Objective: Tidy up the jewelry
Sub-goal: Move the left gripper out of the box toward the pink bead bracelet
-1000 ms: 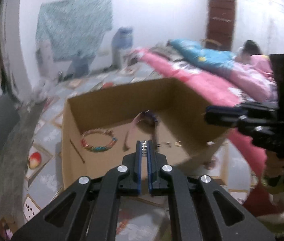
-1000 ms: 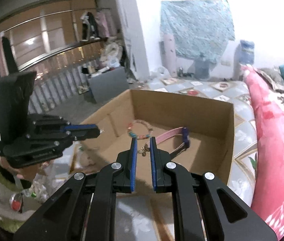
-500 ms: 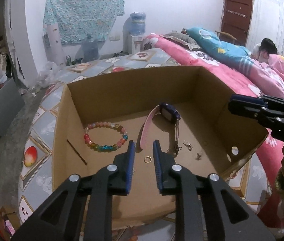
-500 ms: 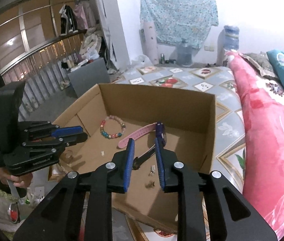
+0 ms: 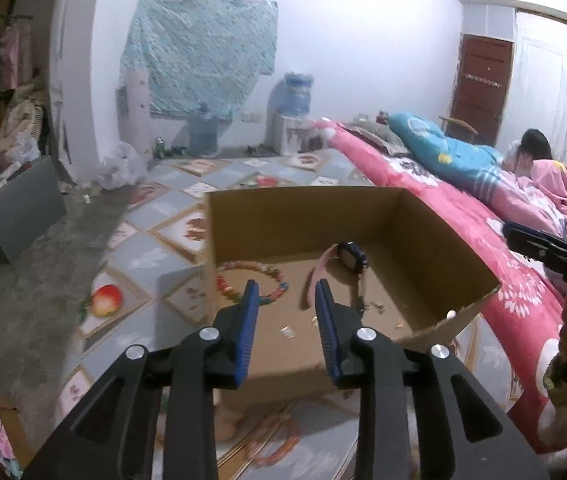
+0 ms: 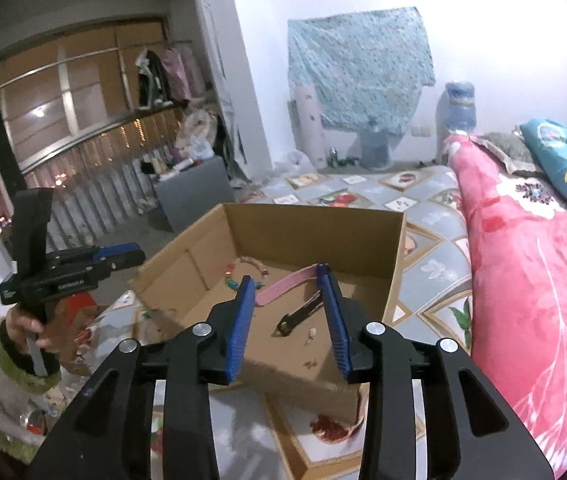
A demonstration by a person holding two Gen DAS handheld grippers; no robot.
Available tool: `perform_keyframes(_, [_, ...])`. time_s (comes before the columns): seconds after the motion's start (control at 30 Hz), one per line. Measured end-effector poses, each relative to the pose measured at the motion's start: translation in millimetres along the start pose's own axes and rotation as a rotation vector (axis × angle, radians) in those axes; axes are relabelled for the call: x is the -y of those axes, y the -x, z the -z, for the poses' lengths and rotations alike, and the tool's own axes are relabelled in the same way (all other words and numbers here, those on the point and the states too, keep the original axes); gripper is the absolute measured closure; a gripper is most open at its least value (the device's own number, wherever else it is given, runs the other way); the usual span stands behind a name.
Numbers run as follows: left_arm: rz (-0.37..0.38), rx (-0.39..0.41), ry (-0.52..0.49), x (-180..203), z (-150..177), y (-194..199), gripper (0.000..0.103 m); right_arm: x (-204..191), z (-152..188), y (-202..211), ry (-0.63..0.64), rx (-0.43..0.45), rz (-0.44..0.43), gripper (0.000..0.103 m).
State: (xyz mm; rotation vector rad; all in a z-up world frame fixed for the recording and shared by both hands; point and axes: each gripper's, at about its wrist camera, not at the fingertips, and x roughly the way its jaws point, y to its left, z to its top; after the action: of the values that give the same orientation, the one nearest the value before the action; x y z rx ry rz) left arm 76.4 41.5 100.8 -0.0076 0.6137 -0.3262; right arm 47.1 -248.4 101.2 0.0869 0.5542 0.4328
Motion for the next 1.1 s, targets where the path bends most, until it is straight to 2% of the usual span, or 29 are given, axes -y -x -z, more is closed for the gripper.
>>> perform_keyframes(0.1, [0.002,0.003,0.019,-11.2,17.3,17.3,0.073,1.4,12.9,12.7,-0.037,0.008,-0.06,0.066])
perform_keyframes(0.2, [0.046,-0.05,0.02,-11.2,40.3,23.8,0.069,0.8,30.9,15.9,-0.069,-0.031,-0.121,0.065])
perform_keyframes(0.27, [0.068,-0.098,-0.024,-1.3,58.5,21.4,0.063,-1.5,42.1,12.8,-0.087,-0.069,-0.154,0.065])
perform_keyframes(0.5, [-0.003,-0.218,-0.231,42.8,102.3,-20.9,0.062,-18.0,78.0,-16.3,-0.134,-0.219,-0.155,0.065])
perform_keyframes(0.63, [-0.036,-0.256,-0.242,40.7,109.1,-42.5,0.062,-23.9,85.9,-19.7,-0.143,-0.242,-0.161,0.065])
perform_keyframes(0.8, [-0.058,-0.319,-0.221,29.5,114.6,-60.0,0.074,-23.1,94.1,-19.3,-0.16,-0.261,-0.15,0.065])
perform_keyframes(0.87, [-0.051,-0.316,-0.206,27.1,114.3,-62.4,0.078,-19.7,97.3,-17.3,-0.17,-0.27,-0.142,0.065])
perform_keyframes(1.0, [-0.033,-0.317,-0.177,28.1,112.8,-65.2,0.094,-15.6,105.8,-17.1,-0.182,-0.29,-0.115,0.065])
perform_keyframes(1.1, [-0.026,-0.307,-0.181,35.5,113.8,-66.3,0.094,-14.7,108.9,-20.3,-0.181,-0.298,-0.098,0.065])
